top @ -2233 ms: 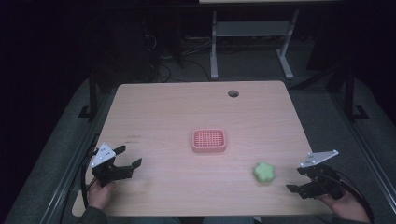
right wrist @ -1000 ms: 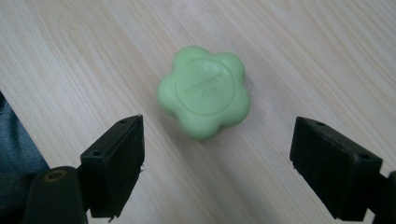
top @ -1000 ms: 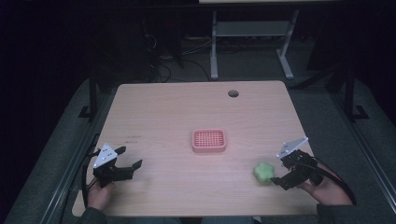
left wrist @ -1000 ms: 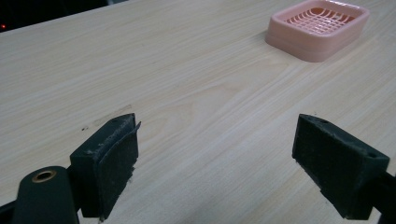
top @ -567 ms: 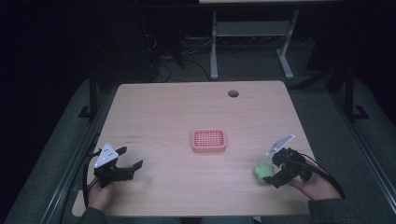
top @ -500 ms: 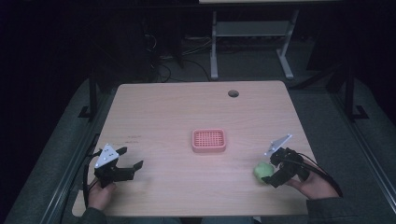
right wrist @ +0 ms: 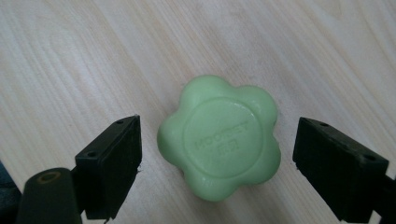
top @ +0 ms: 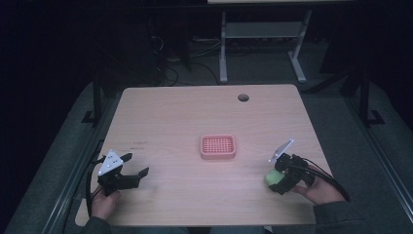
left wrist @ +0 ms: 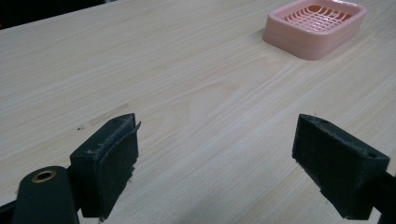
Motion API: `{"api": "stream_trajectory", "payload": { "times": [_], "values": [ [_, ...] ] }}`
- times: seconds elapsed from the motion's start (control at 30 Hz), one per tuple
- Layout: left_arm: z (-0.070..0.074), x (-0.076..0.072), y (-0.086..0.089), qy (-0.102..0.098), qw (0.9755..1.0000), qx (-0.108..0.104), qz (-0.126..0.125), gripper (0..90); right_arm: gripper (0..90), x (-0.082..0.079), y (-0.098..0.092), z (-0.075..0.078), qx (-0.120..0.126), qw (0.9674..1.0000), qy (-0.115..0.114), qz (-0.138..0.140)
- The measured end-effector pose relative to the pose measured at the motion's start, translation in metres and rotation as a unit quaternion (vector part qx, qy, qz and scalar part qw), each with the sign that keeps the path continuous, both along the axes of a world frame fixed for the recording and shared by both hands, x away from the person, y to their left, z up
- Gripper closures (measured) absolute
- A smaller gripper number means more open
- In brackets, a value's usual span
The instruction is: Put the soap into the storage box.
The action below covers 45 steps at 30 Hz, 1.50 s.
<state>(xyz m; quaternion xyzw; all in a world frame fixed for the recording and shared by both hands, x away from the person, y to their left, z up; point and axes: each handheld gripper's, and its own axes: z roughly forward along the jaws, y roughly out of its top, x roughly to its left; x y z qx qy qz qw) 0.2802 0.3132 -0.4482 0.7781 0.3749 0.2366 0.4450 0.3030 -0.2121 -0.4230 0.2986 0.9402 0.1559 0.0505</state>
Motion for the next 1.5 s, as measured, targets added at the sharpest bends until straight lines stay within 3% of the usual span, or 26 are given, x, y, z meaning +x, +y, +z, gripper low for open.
{"api": "stream_trajectory", "payload": {
  "times": [0.8,1.5],
  "values": [
    [0.000,0.000,0.000,0.000,1.0000,0.001,-0.002,14.1,16.0,0.009,0.009,-0.020,-0.024,0.9993,0.027,0.004],
    [0.000,0.000,-0.001,-0.001,1.0000,0.000,-0.001,14.1,24.0,0.012,0.010,-0.021,-0.033,0.9987,0.039,0.007]
  ]
}}
